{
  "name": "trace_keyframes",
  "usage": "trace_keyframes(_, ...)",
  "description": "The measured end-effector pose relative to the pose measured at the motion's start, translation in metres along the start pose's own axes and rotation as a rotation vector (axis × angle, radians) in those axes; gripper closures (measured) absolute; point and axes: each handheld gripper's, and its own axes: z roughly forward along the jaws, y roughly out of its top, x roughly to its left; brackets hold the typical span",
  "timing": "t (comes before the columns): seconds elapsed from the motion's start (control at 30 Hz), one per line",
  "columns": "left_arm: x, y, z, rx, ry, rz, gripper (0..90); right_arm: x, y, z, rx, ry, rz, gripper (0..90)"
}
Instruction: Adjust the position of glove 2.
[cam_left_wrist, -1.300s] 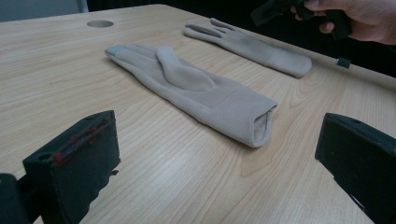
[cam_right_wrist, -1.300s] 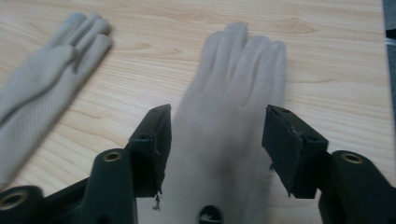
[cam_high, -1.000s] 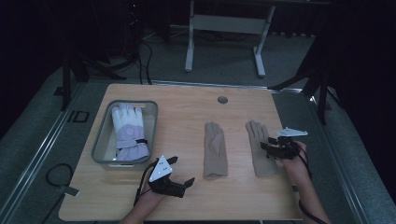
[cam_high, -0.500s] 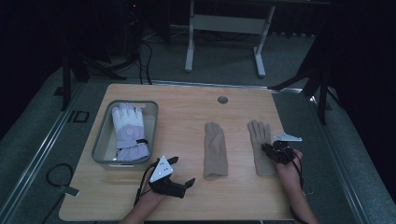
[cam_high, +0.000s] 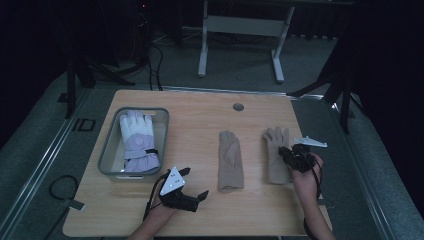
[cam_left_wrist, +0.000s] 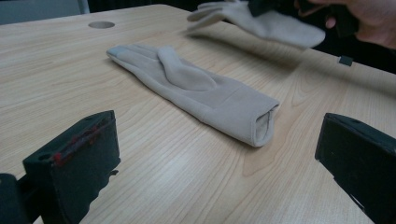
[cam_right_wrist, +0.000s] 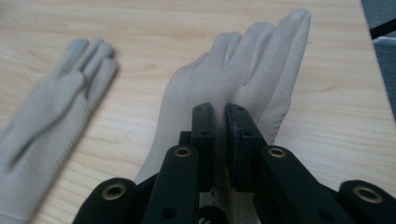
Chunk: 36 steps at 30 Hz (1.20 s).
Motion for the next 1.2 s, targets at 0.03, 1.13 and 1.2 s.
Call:
trace_keyframes(0.03,0.000,0.000,0.000,-0.001,-0.001,0.000,0.0,0.003,0.003,-0.002,-0.008,-0.010,-0.001,82.7)
trace_keyframes(1.13,0.002,0.002,-0.004,-0.014,0.005,0.005,0.0,0.136,0.035,0.017,-0.083,0.152,0.026,83.9)
trace_keyframes(1.2,0.002,0.002,-0.005,-0.017,0.005,0.002,0.0,0.140,0.029,0.023,-0.075,0.140,0.022,83.9)
